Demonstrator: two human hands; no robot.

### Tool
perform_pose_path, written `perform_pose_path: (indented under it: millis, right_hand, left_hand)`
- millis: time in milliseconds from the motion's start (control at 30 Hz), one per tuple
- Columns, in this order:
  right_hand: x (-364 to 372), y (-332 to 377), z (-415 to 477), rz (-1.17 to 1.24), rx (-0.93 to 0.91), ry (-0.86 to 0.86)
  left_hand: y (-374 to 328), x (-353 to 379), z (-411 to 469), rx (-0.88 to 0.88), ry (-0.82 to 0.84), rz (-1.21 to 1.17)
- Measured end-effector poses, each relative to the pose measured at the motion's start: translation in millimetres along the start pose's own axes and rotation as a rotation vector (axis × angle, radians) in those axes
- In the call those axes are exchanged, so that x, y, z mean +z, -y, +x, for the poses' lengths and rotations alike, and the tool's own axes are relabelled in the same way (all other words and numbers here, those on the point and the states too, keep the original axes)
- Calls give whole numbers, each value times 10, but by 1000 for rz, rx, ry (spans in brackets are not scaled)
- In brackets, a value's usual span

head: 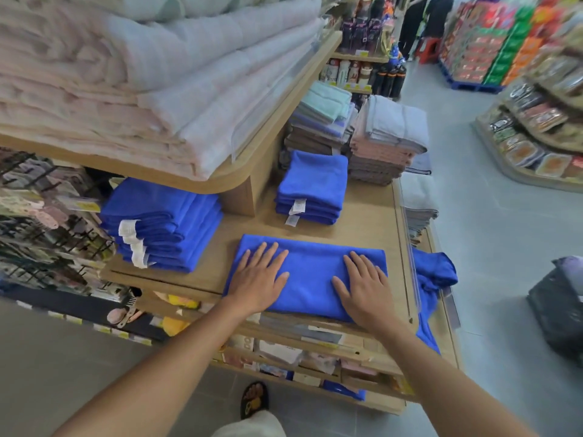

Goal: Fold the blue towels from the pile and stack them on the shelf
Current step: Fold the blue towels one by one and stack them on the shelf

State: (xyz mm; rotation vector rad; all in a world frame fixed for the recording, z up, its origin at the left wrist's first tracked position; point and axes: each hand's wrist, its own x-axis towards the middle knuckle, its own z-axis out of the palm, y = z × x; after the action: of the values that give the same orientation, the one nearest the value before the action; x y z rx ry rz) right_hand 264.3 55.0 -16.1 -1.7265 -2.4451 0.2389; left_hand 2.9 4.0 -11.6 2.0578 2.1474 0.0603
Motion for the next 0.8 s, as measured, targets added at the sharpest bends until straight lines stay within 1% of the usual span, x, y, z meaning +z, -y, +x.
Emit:
perform_pose_path:
  millis: [167,233,300,367,467,567,600,667,800]
  right_hand:
    - [-138,-171,310,46,-13,-64]
    - [-171,-218,297,75,83,-123]
    - [-196,-254,264,95,249,-138]
    - [-242,-279,292,103,384,-57]
    - [-395,-263,475,137,510,99]
    - [-572,-227,694,167,525,250]
    - [-612,-228,750,206,532,282]
    - [-682,-266,803,379,599,276]
    - [-857,-395,707,900,774,228]
  left_hand:
    - [-168,13,286,-40,1,-11]
    - [-219,26,341,-33,-5,-14]
    - [-310,76,343,26,-45,-8]
    - [-434,132,360,96,-59,-15]
    - [-545,193,422,113,-45,-9]
    - [-545,202,457,108,-42,13]
    - [-539,209,463,112,-42,15]
    - [-534,216,483,118,-42,10]
    - [-553,202,536,118,-41,-5]
